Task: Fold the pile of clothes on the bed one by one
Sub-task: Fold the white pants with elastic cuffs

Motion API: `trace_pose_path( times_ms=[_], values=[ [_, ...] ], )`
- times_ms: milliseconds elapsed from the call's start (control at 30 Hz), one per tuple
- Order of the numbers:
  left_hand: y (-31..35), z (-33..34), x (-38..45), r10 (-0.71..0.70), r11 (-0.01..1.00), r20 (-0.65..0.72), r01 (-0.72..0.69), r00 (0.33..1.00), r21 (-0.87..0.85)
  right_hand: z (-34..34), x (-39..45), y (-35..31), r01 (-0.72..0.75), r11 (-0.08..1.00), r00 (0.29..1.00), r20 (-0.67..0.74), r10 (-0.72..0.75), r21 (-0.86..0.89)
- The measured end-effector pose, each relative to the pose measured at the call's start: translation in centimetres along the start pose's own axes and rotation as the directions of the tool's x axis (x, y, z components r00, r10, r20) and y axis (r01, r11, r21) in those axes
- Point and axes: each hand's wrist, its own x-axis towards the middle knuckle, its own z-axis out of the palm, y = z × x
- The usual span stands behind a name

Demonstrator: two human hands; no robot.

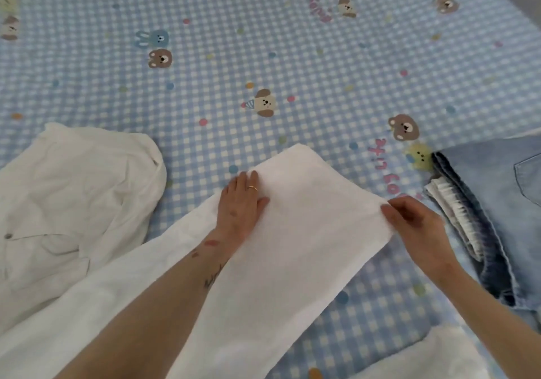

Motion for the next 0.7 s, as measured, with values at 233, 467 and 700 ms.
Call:
trace_pose_path(
  times_ms=[233, 467, 700],
  values=[
    [3.8, -0.9, 5.8, 0.096, 0.995, -0.105, -0.099, 0.99, -0.021, -0.8, -1.3, 2.6, -0.18, 0.98, 0.954, 0.257, 0.152, 0.09],
    [4.8, -3.0, 6.5, -0.136, 0.872, -0.102, 0.071, 0.985, -0.484, -1.9, -2.6, 2.9, -0.109, 0.991, 0.993, -0.047, 0.106, -0.073],
    [6.1, -3.2, 7.2, -0.072, 0.979, 0.162, 0.101, 0.984, -0.178, -2.4, -3.5, 3.8, -0.244, 0.97, 0.957, 0.168, 0.238, 0.013]
  ],
)
